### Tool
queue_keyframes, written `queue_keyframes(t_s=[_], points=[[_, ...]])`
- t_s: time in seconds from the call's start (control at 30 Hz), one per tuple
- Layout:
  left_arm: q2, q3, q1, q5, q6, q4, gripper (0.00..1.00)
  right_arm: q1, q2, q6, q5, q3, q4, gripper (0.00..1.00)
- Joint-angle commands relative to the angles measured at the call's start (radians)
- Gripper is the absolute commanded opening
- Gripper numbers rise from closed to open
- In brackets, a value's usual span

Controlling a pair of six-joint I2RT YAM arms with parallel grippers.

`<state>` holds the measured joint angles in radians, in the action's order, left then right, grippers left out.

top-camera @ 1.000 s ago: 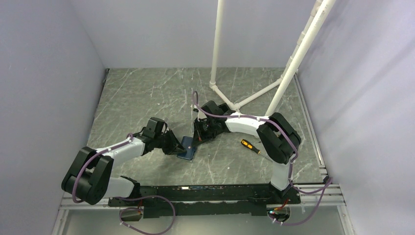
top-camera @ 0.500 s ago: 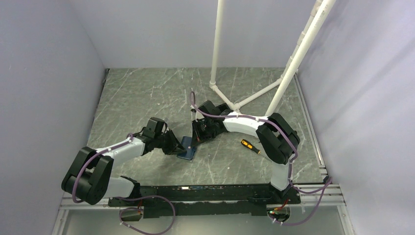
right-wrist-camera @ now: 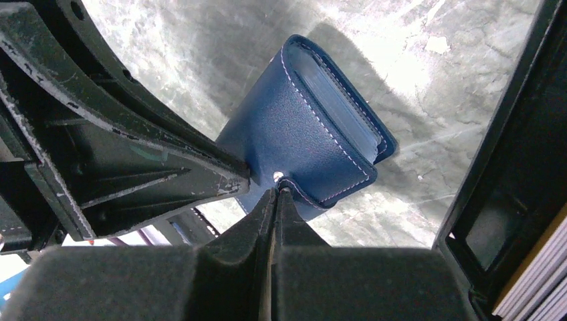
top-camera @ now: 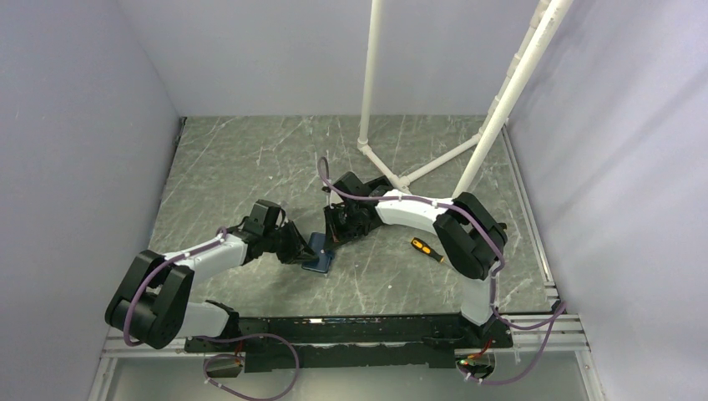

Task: Put the credit cards into the card holder
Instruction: Close the card holder at the center of the board.

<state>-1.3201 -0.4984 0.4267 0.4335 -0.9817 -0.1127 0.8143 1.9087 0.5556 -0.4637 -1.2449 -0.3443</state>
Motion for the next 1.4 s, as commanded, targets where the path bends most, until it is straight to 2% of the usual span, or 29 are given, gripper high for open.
queue_keyframes(t_s=[0.0,0.2,0.4,0.47,0.63,0.77,0.87,1.0,1.37], points=[[-0.028,0.001,0.004,-0.023,0.043,-0.111,0.22,0.015,0.006,0.066,-0.016,-0.007,0.101,0.0],[0.065,-0.07,-0.092,0.008,0.106,-0.166,0.45,-0.005,-0.012,0.08,-0.025,0.032,0.124,0.0],[0.072,-0.146,-0.171,-0.047,0.211,-0.3,0.53,-0.015,-0.013,0.07,-0.027,0.032,0.12,0.0],[0.05,-0.137,-0.171,-0.016,0.238,-0.273,0.55,-0.016,-0.015,0.075,-0.031,0.034,0.126,0.0],[-0.059,-0.091,-0.135,0.129,0.244,-0.135,0.51,-0.018,-0.01,0.095,-0.056,0.035,0.151,0.0],[-0.112,-0.1,-0.074,0.083,0.247,-0.14,0.5,-0.017,-0.006,0.11,-0.067,0.042,0.171,0.0],[-0.134,-0.098,-0.048,0.057,0.226,-0.128,0.41,-0.015,0.002,0.115,-0.068,0.046,0.176,0.0],[-0.129,-0.091,-0.043,0.029,0.208,-0.122,0.35,-0.01,0.009,0.09,-0.035,0.042,0.152,0.0],[-0.083,-0.121,-0.043,0.003,0.184,-0.135,0.29,0.017,0.019,0.06,-0.033,0.016,0.137,0.0]])
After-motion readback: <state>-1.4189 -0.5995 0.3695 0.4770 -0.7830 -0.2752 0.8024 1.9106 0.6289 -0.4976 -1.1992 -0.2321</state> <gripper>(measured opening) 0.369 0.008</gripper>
